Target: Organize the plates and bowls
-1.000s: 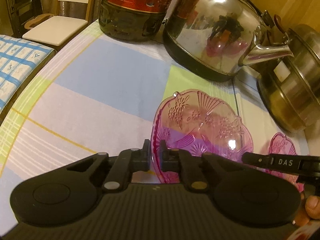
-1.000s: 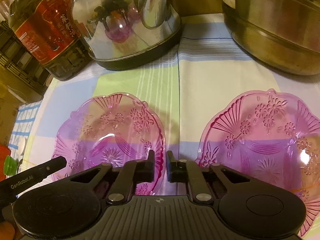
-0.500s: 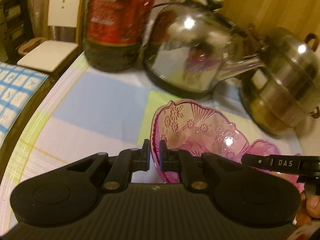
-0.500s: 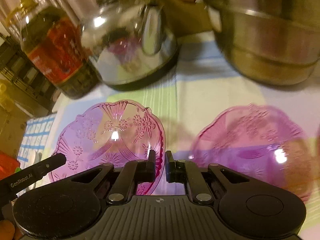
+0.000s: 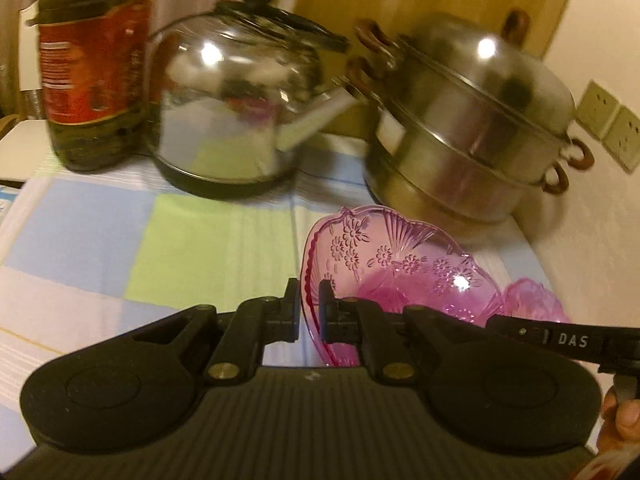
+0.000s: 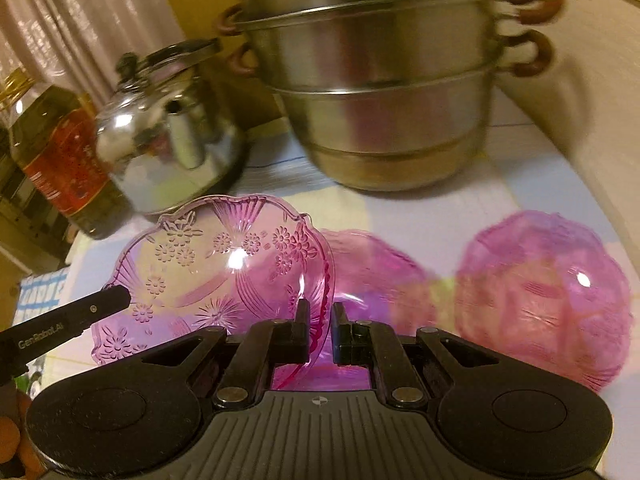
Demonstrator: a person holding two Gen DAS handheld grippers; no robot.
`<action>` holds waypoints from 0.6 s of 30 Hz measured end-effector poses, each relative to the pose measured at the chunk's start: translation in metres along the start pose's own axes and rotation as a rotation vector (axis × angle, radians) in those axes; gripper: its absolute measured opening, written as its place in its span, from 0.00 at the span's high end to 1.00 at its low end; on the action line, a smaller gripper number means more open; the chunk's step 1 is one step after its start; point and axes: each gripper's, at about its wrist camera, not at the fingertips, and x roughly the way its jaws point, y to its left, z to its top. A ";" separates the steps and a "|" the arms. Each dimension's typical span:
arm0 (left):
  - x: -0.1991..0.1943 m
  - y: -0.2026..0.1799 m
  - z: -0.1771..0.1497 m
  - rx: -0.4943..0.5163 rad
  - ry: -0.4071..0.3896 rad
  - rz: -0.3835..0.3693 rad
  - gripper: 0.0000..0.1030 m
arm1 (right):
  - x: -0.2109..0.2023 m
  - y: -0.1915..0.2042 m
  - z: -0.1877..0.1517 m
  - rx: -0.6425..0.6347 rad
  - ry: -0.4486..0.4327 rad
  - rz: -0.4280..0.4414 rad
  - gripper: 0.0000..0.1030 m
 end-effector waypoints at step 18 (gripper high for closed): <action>0.051 -0.038 -0.026 0.109 0.079 -0.019 0.91 | 0.011 -0.044 -0.022 -0.006 -0.029 -0.119 0.90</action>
